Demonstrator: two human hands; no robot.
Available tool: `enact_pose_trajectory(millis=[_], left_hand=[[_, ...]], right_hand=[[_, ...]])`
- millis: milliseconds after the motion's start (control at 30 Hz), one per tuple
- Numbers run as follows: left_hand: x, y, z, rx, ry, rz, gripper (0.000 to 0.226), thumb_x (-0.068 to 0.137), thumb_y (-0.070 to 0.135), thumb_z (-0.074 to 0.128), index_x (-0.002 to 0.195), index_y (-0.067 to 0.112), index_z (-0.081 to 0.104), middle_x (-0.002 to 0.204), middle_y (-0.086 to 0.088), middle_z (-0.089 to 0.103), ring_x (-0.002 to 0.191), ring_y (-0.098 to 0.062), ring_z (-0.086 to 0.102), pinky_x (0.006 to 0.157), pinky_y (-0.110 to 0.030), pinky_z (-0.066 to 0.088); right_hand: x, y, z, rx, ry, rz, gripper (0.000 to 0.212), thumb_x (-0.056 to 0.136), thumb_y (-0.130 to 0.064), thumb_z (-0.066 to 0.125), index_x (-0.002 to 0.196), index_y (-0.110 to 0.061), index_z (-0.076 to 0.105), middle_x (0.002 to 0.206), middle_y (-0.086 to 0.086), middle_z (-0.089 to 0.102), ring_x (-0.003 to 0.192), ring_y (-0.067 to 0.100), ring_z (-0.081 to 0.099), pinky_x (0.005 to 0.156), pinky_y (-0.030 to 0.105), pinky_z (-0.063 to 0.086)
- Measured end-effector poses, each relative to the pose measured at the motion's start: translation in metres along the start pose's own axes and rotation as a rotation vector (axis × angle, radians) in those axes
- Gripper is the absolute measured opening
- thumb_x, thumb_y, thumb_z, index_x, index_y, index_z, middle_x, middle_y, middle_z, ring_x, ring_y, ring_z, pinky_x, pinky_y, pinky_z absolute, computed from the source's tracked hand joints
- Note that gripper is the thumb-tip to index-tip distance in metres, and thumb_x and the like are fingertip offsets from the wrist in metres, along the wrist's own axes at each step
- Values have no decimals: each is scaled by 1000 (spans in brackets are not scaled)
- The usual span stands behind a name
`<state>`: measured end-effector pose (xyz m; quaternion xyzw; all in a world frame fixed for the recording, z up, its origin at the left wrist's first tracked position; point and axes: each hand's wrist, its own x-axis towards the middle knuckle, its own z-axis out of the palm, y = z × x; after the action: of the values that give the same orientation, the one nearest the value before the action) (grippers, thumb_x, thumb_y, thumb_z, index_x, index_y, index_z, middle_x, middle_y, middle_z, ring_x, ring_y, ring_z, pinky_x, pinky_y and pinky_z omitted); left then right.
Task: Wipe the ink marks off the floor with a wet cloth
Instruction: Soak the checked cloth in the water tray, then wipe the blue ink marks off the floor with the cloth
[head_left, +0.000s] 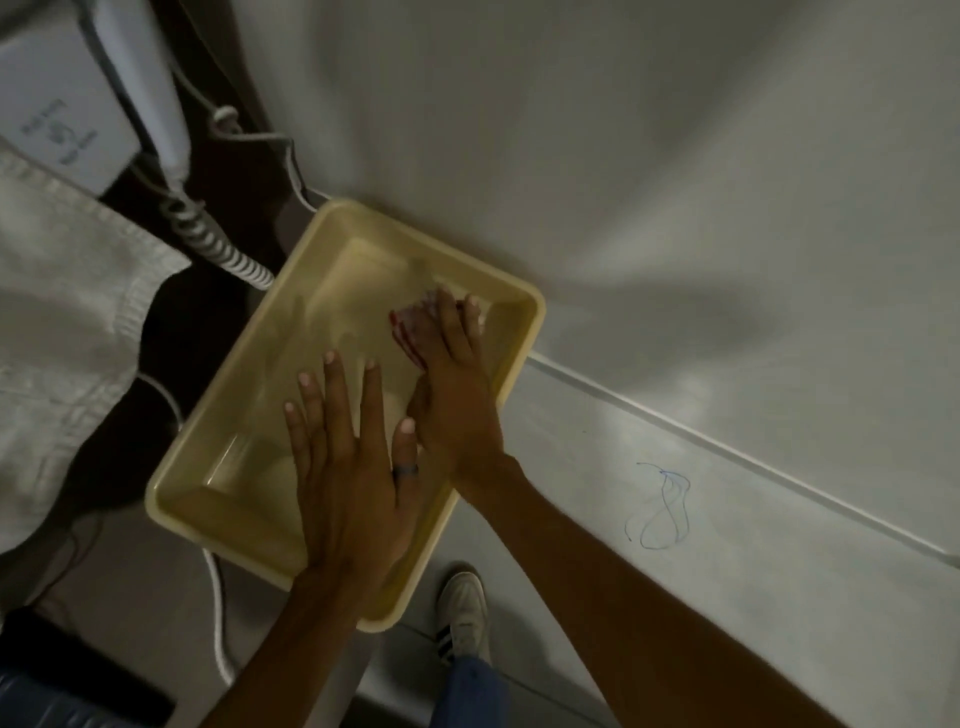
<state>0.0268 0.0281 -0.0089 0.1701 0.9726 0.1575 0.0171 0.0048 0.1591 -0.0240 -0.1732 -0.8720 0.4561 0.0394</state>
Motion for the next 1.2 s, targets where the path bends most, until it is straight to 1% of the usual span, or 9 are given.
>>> enact_pose_trajectory(millis=[100,200,367,467,600,833,1000,1100,1200], left_hand=[[-29,47,-12,-47,26,72,64,115,49,21,173,22,14,183,-15,8,168,-21,-17,138,-39,-13],[-70,91,-1,-47,-54,155,68,113,53,22,172,21,17,182,-14,7,168,-21,-20,138,-41,-12],[-141,139,64,73,-251,354,73,111,56,26,172,16,25,181,-21,13,168,-38,4,135,-58,8],[-181,156,120,102,-383,389,74,108,54,30,172,17,23,182,-18,10,168,-39,5,136,-61,13],[-221,167,208,161,-499,456,74,109,56,25,173,18,19,182,-16,9,168,-39,4,136,-62,16],[-253,166,351,250,-639,429,76,107,55,16,175,21,6,183,-14,-7,164,-33,-19,139,-55,0],[-231,140,445,245,-582,474,76,107,51,25,173,15,17,182,-20,5,168,-45,0,136,-59,2],[-209,124,494,223,-588,416,78,106,50,24,174,14,13,182,-21,2,168,-46,0,137,-63,5],[-207,108,530,191,-488,441,75,109,50,27,174,15,13,182,-21,3,168,-46,3,136,-65,7]], right_hand=[[-47,16,-47,-29,180,-161,79,90,9,42,164,-16,31,177,1,11,166,36,-4,125,65,36],[-113,66,-91,-118,198,-90,83,90,0,36,166,-24,17,175,-14,0,167,22,-9,120,63,44],[-237,175,-129,-230,75,248,96,91,14,48,165,-31,8,176,-7,1,164,17,-14,128,58,34],[-303,243,-135,-233,-7,424,91,94,14,49,165,-26,9,175,-5,-4,162,21,-16,132,55,27],[-364,327,-128,-216,-11,569,89,92,12,52,167,-20,15,174,-5,-1,162,21,-13,134,56,21],[-391,454,-93,-164,31,666,86,91,10,52,167,-18,23,179,7,13,166,29,-3,136,56,14],[-364,533,-64,-197,115,614,75,97,-5,60,165,-15,30,178,13,17,166,36,1,135,58,16],[-352,574,-44,-244,152,581,77,98,-11,60,167,-15,23,178,13,12,166,34,-2,136,54,11],[-344,597,-16,-290,144,554,74,108,-32,48,169,-13,11,179,13,2,166,32,-6,137,50,1]])
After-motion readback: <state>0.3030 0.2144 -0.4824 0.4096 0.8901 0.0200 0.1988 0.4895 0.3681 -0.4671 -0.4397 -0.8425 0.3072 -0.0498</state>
